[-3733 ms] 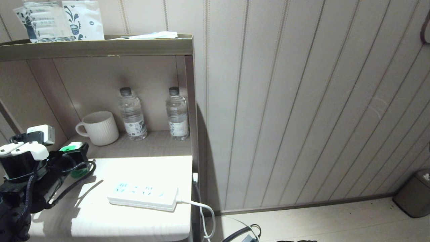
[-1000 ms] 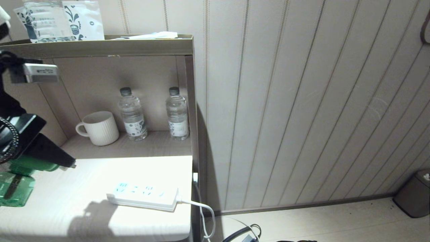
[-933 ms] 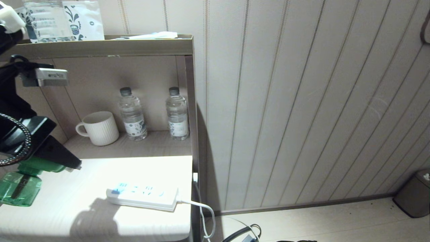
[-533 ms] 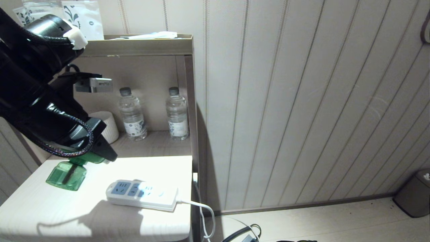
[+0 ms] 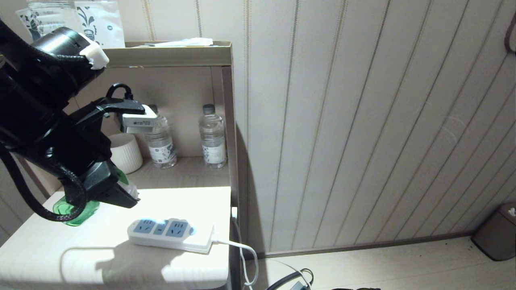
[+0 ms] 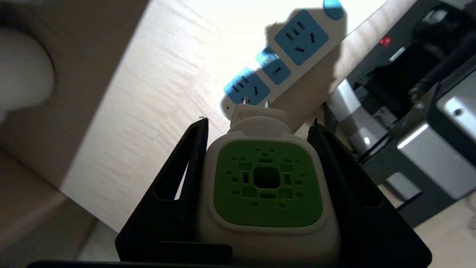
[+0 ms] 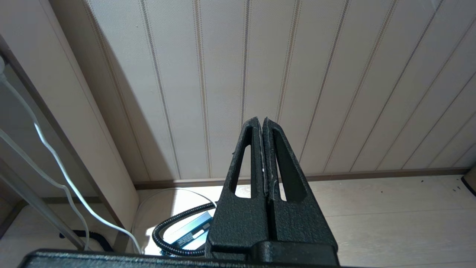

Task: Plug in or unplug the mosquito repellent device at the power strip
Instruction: Insert the plug into the socket

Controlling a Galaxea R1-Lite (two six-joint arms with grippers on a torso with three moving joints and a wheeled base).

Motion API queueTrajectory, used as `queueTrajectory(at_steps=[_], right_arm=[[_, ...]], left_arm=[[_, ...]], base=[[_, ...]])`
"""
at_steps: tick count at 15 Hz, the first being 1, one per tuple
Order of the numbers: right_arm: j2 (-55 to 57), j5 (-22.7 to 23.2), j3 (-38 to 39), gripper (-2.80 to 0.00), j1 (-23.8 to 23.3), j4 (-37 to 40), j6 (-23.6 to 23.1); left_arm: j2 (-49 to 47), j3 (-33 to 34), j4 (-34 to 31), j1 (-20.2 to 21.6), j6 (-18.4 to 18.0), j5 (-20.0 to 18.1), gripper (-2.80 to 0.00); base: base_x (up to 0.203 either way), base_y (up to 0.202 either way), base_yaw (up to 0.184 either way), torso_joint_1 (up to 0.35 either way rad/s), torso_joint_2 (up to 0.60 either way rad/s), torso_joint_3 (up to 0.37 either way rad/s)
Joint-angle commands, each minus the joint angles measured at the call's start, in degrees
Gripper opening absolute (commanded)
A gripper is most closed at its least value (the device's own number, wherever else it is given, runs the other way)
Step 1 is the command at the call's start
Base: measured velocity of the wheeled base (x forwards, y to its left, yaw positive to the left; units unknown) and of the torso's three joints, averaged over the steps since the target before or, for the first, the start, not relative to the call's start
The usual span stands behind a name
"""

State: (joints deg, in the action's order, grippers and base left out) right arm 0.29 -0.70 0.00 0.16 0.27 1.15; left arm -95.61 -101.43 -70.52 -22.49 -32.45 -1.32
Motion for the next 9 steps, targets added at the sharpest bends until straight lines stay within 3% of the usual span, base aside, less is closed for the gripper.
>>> queueTrajectory(at_steps=[1,7,9], right_arm=[[0.0,0.0,0.0,-2.8,0.0,0.0,0.0],[0.0,0.0,0.0,-2.8,0.0,0.0,0.0],[0.0,0.0,0.0,-2.8,0.0,0.0,0.0]], left_arm=[[2.2,2.8,1.6,0.0,-8.4,0.1,-2.8],[-0.9,2.5,1.8,-0.5,-24.9,0.5,-2.8],[-3.1,1.2,0.5,-0.5,-28.3,0.4,-2.8]], base=[[0.0,0.0,0.0,0.0,0.0,0.0],[0.0,0.0,0.0,0.0,0.0,0.0],[0.0,0.0,0.0,0.0,0.0,0.0]])
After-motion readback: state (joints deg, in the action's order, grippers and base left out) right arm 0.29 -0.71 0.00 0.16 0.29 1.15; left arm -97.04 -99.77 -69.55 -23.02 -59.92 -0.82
